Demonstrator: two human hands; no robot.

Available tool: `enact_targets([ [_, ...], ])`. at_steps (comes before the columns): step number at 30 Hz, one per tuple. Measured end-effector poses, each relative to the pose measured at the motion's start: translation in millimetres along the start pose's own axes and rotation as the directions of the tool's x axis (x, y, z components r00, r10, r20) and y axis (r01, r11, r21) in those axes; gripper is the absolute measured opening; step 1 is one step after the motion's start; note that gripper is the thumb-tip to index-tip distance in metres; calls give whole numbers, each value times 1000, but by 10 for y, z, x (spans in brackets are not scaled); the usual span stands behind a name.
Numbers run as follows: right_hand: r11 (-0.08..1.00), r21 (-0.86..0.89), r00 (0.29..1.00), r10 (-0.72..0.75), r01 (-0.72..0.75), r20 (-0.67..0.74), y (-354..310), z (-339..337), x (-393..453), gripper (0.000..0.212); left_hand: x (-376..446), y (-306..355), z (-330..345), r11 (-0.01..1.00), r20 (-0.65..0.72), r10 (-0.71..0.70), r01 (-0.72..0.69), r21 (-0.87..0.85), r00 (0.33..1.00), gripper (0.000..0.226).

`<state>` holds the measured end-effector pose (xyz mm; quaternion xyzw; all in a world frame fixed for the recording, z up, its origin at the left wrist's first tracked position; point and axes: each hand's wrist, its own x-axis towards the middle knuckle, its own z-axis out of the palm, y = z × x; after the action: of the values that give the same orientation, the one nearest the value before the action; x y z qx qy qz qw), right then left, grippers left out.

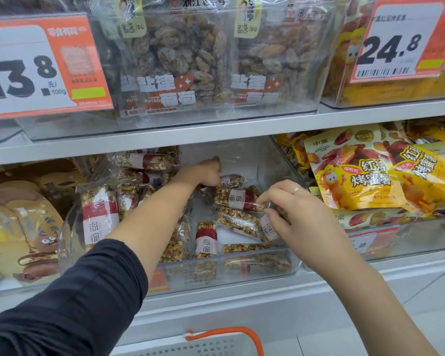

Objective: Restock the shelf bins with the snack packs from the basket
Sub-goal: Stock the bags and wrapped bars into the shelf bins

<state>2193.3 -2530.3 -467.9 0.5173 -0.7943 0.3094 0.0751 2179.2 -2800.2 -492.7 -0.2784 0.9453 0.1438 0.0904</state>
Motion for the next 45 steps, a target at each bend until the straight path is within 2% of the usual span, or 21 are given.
enact_targets([
  [3, 1000, -4, 1000, -3, 3, 3, -7, -4, -5, 16, -15, 26, -60, 1000, -74, 0, -1, -6, 997, 63],
  [7, 1000, -11, 1000, -7, 7, 6, -8, -3, -3, 17, -46, 78, -189, 994, -162, 31, -48, -101, 986, 76],
  [12, 1000, -6, 1000, -7, 7, 3, -2, -10, -7, 15, -78, 105, -146, 997, -139, 28, -37, -62, 990, 74],
  [19, 1000, -6, 1000, -11, 11, 12, 10, 0, -1, 16, -105, 38, -148, 981, -197, -1, -38, -190, 980, 61],
  [22, 1000, -7, 1000, -9, 9, 10, 5, 1, 2, 16, -86, 12, -117, 992, -214, 9, -36, -124, 977, 56],
  [25, 1000, 0, 1000, -11, 11, 5, 1, 2, -3, 16, -72, 5, -64, 997, -195, -4, -10, -73, 981, 38],
  [28, 1000, 6, 1000, -14, 14, 7, 3, 4, -2, 16, -55, -22, -63, 998, -240, 44, -33, 47, 970, 23],
  [30, 1000, 5, 1000, -12, 12, 11, 5, 6, -1, 16, -48, -39, -78, 996, -223, 83, -71, 59, 971, 30],
  [34, 1000, 0, 1000, -14, 14, 6, 1, 5, 7, 16, -77, -77, -80, 985, -39, 123, -118, 127, 992, 45],
  [36, 1000, 10, 1000, -10, 10, 5, 0, 6, -7, 15, -63, -88, -60, 981, -38, 115, -107, 163, 993, 49],
  [39, 1000, 22, 1000, -13, 12, 7, 9, 12, -24, 15, -76, -69, -79, 971, -65, 107, -90, 223, 992, 41],
  [45, 1000, 18, 1000, -16, 15, 27, 27, 9, -9, 16, -151, -85, -157, 953, -28, 57, -46, 300, 998, 38],
])
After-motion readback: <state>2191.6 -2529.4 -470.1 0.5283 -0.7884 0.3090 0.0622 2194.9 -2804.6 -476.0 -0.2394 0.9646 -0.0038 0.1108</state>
